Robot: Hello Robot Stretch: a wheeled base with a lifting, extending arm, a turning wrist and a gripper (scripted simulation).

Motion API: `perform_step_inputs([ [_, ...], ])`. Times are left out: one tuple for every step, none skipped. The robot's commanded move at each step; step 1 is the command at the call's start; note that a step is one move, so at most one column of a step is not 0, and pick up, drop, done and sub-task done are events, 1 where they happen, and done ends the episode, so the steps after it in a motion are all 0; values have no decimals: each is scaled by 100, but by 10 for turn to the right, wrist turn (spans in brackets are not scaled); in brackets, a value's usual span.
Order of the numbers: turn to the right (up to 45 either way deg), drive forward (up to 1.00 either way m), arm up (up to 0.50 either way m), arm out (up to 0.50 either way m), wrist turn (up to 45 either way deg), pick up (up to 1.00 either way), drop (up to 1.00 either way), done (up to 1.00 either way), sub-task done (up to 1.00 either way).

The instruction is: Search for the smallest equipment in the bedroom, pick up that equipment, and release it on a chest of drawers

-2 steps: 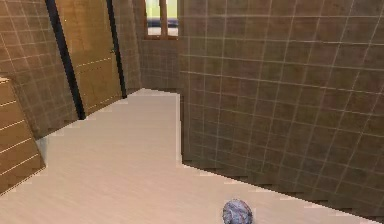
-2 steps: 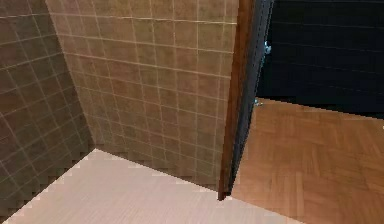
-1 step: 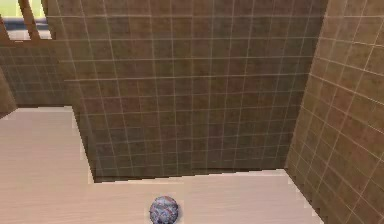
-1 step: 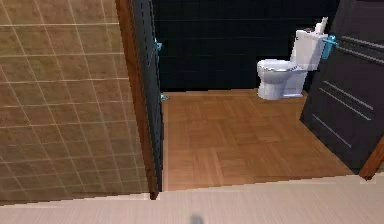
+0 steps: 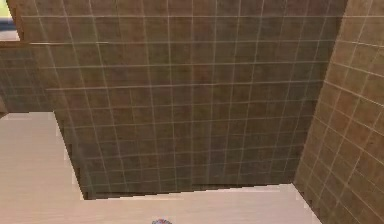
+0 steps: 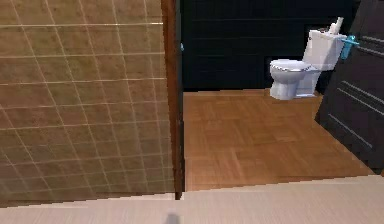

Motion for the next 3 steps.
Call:
perform_step_inputs([
  [450, 0, 0, 0, 0, 0, 0, 0, 0],
  [300, 0, 0, 0, 0, 0, 0, 0, 0],
  [0, 10, 0, 0, 0, 0, 0, 0, 0],
])
